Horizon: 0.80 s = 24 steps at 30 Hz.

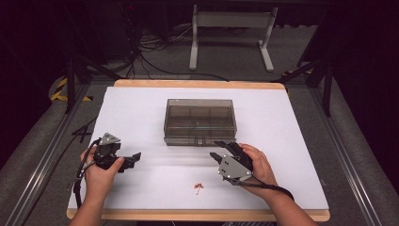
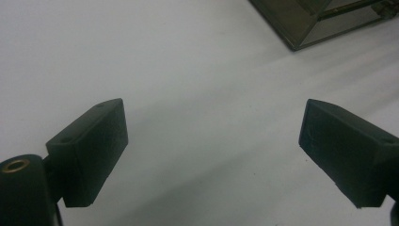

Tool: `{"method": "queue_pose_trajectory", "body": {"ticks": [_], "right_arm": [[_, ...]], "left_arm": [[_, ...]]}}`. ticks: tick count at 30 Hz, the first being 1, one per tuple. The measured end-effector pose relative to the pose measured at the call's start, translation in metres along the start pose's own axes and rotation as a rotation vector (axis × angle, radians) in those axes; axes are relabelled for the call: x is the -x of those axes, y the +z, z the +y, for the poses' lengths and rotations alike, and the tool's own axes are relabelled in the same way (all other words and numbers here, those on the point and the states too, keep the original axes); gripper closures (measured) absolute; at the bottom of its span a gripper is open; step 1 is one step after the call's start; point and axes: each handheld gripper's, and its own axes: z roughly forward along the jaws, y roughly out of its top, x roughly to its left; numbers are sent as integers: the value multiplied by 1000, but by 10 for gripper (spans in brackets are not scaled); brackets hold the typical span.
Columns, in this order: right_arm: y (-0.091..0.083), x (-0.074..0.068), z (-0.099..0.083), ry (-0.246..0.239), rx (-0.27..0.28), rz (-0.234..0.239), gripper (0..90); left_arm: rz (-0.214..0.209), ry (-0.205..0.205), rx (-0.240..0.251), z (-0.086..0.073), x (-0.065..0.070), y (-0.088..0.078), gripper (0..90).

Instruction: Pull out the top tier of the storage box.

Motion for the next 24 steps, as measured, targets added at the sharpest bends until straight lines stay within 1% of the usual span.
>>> {"method": "queue_pose_trajectory", "body": {"ticks": [3, 4, 5, 6, 9, 10, 11, 12, 13, 15, 16, 18, 21, 22, 24], "right_arm": [[-2, 8, 0, 27, -12, 42, 583], [-2, 10, 0, 33, -19, 72, 587], [-3, 12, 1, 30, -32, 84, 598], [-3, 12, 1, 30, -32, 84, 598], [-5, 17, 3, 57, -34, 123, 626], [-5, 17, 3, 57, -34, 123, 626], [-6, 24, 5, 90, -40, 158, 642], [-6, 26, 5, 102, -41, 170, 646], [-6, 26, 5, 102, -41, 170, 646], [-7, 33, 5, 154, -51, 211, 669], [-7, 36, 5, 171, -54, 231, 676], [-6, 42, 7, 195, -81, 279, 691], [-6, 49, 9, 191, -96, 301, 691], [-6, 51, 10, 190, -99, 306, 693], [-7, 55, 11, 199, -111, 324, 708]], "left_arm": [[1, -3, 4, 0, 0, -1, 93], [-1, -4, 5, 0, 0, -1, 93], [-2, -5, 5, -1, 0, -1, 93], [-2, -5, 5, -1, 0, -1, 95], [-4, -1, -2, -1, 0, -1, 95], [-4, -1, -2, -1, 0, -1, 96], [-4, -2, 0, -1, 1, -1, 96], [-5, -4, 3, -1, 1, -1, 96], [-5, -4, 3, -1, 0, -1, 96], [-3, -4, 4, -1, 0, -1, 97], [-3, -5, 4, -1, 0, -2, 97], [-4, -6, 3, -1, 0, -2, 98], [-2, -2, 2, -1, 0, -2, 98], [-3, -7, 1, -1, 0, -2, 98], [-2, -5, 1, -1, 0, -2, 98]]}}
